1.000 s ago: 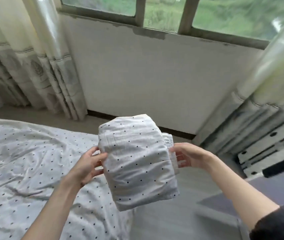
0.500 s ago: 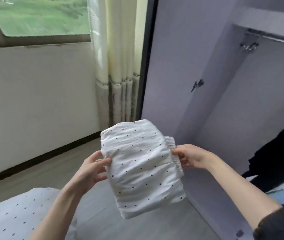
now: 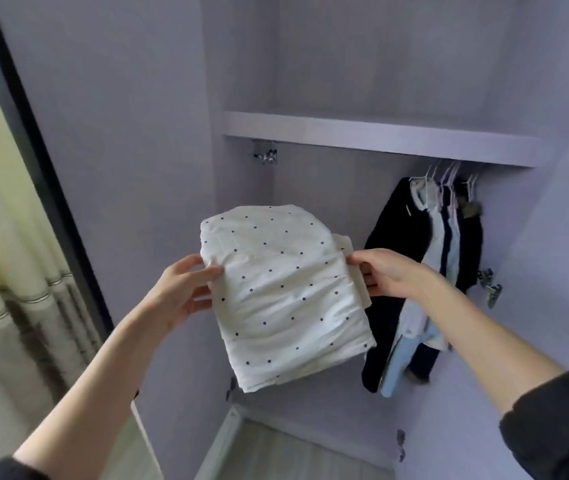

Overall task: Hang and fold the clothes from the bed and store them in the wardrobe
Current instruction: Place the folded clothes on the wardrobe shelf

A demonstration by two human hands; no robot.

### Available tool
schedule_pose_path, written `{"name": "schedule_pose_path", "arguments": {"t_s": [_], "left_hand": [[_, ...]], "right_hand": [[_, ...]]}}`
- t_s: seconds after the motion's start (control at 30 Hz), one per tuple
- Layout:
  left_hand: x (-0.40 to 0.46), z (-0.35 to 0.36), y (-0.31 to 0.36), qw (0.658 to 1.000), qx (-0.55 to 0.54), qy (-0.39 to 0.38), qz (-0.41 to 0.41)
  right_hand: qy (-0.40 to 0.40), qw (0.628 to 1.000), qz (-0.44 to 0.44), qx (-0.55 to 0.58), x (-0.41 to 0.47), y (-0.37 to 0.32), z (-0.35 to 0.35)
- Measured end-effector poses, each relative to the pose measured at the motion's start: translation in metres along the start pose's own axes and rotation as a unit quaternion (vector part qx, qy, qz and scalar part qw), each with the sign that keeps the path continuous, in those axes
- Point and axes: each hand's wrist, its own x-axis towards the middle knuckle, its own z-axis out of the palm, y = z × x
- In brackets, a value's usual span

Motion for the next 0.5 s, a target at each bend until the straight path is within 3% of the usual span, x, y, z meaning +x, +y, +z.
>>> {"name": "schedule_pose_path", "arguments": {"t_s": [0.3, 0.5], "left_hand": [[0.112, 0.115, 0.14, 0.989, 0.011, -0.091, 0.112], [0.181, 0.194, 0.213, 0.978, 0.014, -0.122, 0.171]], "right_hand": [[0.115, 0.986, -0.096, 0.072, -0.004, -0.122, -0.121], [0.173, 0.976, -0.124, 0.05, 0.011, -0.19, -0.203]]}}
